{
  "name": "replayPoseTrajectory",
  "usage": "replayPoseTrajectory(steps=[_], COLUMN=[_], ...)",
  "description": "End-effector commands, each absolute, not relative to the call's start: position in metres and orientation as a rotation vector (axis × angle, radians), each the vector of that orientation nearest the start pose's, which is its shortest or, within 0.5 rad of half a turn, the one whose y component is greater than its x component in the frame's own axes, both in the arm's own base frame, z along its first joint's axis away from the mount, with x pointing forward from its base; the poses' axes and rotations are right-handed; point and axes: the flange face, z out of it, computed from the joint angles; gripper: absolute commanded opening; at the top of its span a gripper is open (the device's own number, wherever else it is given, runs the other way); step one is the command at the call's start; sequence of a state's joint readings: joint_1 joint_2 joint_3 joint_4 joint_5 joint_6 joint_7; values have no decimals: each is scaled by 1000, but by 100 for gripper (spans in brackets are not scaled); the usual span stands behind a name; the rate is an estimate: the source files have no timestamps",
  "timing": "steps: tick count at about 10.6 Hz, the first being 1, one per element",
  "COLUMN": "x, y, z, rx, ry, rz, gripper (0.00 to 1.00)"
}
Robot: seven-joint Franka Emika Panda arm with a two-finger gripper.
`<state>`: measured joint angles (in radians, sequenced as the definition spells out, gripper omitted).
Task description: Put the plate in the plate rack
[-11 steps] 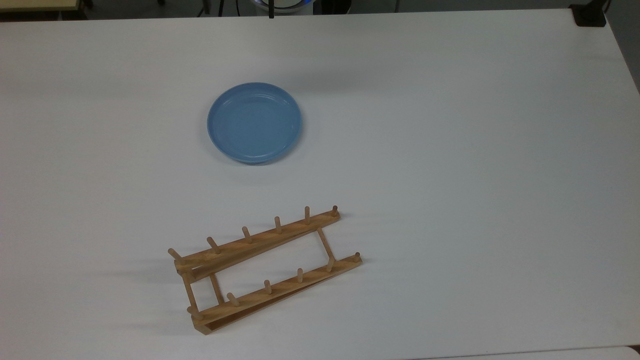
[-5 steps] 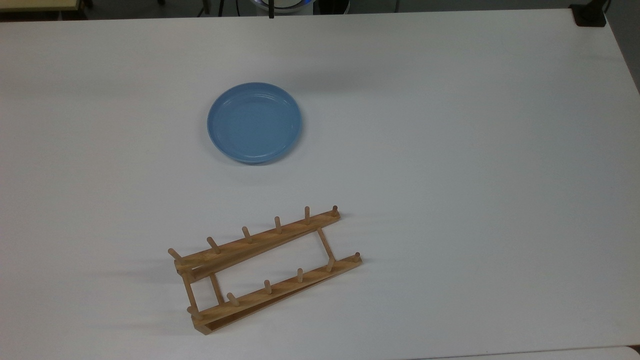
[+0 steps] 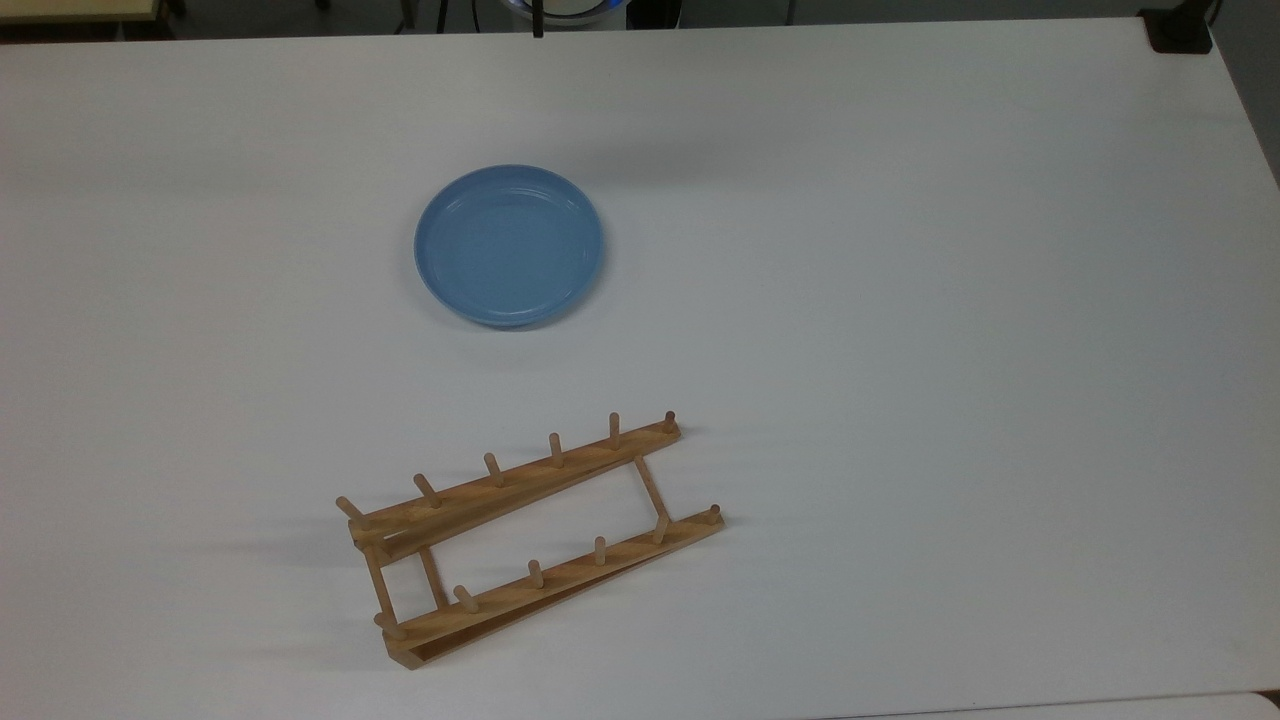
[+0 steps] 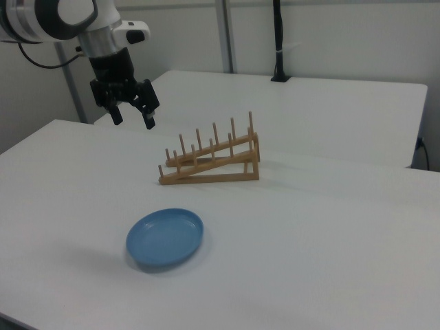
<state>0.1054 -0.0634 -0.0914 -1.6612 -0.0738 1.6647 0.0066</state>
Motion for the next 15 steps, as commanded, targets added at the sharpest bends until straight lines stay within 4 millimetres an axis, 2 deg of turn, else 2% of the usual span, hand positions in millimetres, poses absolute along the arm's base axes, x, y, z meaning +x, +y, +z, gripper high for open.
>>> replayPoseTrajectory(steps=[1, 2, 3, 5, 6, 7, 8, 9, 11, 13, 15], x=[537, 531, 526, 518, 513, 511, 504, 500, 498, 502, 513], y=[-20, -29, -43, -85, -104, -131, -149, -164, -178, -184, -180], z=[607, 597, 592, 566, 548, 536, 512, 488, 435, 407, 385], rx=[-3204, -3165, -3130, -3118, -3097, -3072, -3029, -3026, -3008, -2989, -2977], ry=[-334, -555, -652, -557, -572, -633, -693, -672, -546, -367, -74], rz=[-10, 112, 181, 262, 302, 285, 318, 303, 132, 93, 71], gripper=[100, 100, 100, 100, 100, 100, 100, 100, 100, 100, 100])
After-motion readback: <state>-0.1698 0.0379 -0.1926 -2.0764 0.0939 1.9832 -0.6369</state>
